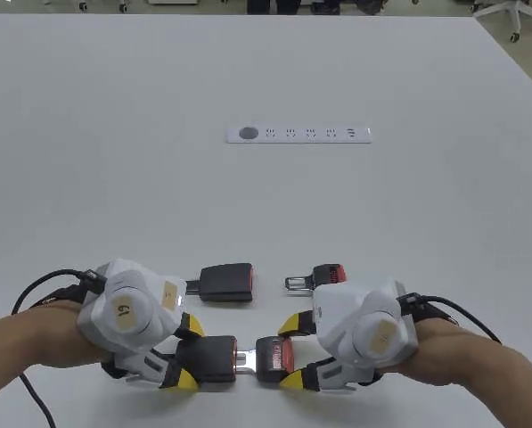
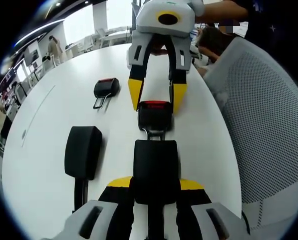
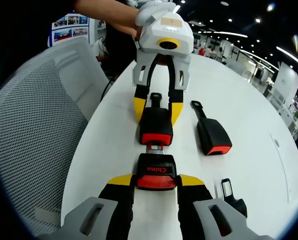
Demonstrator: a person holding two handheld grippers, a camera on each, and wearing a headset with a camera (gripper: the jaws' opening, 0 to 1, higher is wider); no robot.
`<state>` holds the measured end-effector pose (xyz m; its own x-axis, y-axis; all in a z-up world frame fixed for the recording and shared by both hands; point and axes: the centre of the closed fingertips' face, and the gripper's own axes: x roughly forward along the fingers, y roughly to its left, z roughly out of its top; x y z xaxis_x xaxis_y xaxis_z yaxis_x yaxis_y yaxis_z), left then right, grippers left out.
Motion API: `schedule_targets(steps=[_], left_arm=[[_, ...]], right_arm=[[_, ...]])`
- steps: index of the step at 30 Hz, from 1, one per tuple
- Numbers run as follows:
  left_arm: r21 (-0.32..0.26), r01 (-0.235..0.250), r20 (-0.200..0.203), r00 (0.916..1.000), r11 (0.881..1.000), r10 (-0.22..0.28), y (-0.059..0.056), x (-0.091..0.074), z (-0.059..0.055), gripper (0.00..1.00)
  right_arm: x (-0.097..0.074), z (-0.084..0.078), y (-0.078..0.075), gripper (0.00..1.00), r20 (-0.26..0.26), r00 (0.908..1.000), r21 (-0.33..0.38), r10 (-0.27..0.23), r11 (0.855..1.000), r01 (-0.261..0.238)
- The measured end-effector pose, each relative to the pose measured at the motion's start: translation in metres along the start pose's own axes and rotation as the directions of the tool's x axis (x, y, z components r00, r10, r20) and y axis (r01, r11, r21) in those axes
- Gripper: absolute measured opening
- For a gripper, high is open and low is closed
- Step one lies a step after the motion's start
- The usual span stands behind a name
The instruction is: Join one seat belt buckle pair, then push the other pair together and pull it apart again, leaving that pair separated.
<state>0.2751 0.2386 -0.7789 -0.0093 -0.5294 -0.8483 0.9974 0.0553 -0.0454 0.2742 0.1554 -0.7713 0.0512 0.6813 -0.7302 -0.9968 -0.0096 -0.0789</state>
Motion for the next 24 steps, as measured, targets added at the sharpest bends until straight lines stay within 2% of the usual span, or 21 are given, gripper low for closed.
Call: schedule_targets(steps=[1, 14, 22, 24], left_arm=[[0.002, 0.000, 0.002, 1.0000, 1.000, 0.000, -0.0003, -0.0002, 0.0005, 0.32], [0.007, -0.007, 0.004, 1.0000, 1.000, 0.007, 0.0002, -0.0005, 0.0004, 0.32], [0.005, -0.008, 0.005, 1.0000, 1.000, 0.008, -0.0004, -0.0010, 0.0020, 0.32], [0.005, -0.009, 0.005, 0.9999, 1.000, 0.009, -0.0006, -0.0010, 0.0023, 0.32]], right_arm=[[0.0000, 0.0000, 0.0002, 0.30, -0.006, 1.0000, -0.019, -0.006, 1.000, 0.006], [-0.0029, 0.0023, -0.0002, 0.29, 0.011, 0.9999, -0.005, -0.011, 1.000, 0.011], [-0.0038, 0.0030, -0.0004, 0.28, 0.011, 0.9998, 0.007, -0.016, 1.000, 0.015], [-0.0030, 0.0050, -0.0011, 0.28, 0.017, 0.9997, 0.030, -0.020, 0.999, 0.020]])
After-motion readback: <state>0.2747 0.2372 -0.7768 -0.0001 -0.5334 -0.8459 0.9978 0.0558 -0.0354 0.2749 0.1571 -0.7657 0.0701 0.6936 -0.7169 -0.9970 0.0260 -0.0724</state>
